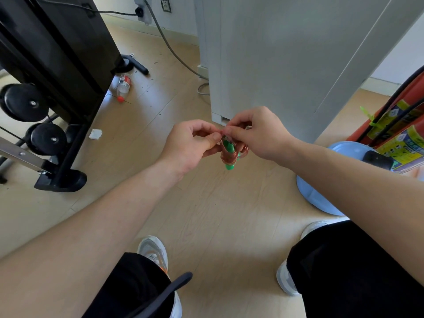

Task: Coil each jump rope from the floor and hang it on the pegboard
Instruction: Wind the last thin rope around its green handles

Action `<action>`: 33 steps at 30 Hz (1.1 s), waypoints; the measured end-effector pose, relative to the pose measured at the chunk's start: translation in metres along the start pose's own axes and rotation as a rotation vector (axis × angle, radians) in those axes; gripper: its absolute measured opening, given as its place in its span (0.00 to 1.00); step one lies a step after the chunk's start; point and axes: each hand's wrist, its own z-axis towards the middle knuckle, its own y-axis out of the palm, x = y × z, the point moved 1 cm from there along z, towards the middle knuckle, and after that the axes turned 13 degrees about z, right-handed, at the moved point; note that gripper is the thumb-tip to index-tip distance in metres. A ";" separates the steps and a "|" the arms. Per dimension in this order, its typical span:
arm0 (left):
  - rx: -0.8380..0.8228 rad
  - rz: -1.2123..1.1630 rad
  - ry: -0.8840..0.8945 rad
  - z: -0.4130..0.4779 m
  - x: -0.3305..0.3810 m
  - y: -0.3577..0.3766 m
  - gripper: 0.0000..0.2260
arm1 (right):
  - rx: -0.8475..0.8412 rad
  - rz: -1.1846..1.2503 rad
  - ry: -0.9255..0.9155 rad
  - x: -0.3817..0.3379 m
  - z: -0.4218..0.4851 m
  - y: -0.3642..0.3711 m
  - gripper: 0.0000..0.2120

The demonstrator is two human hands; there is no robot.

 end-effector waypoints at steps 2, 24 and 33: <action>-0.019 0.012 0.019 -0.001 0.000 0.001 0.06 | 0.006 0.014 0.019 0.000 0.000 -0.002 0.06; -0.005 -0.018 -0.101 0.010 -0.004 -0.006 0.08 | -0.143 0.249 0.168 -0.010 -0.008 -0.002 0.08; 0.066 0.007 -0.131 0.010 -0.006 -0.002 0.04 | -0.034 -0.194 -0.008 -0.011 -0.006 0.018 0.17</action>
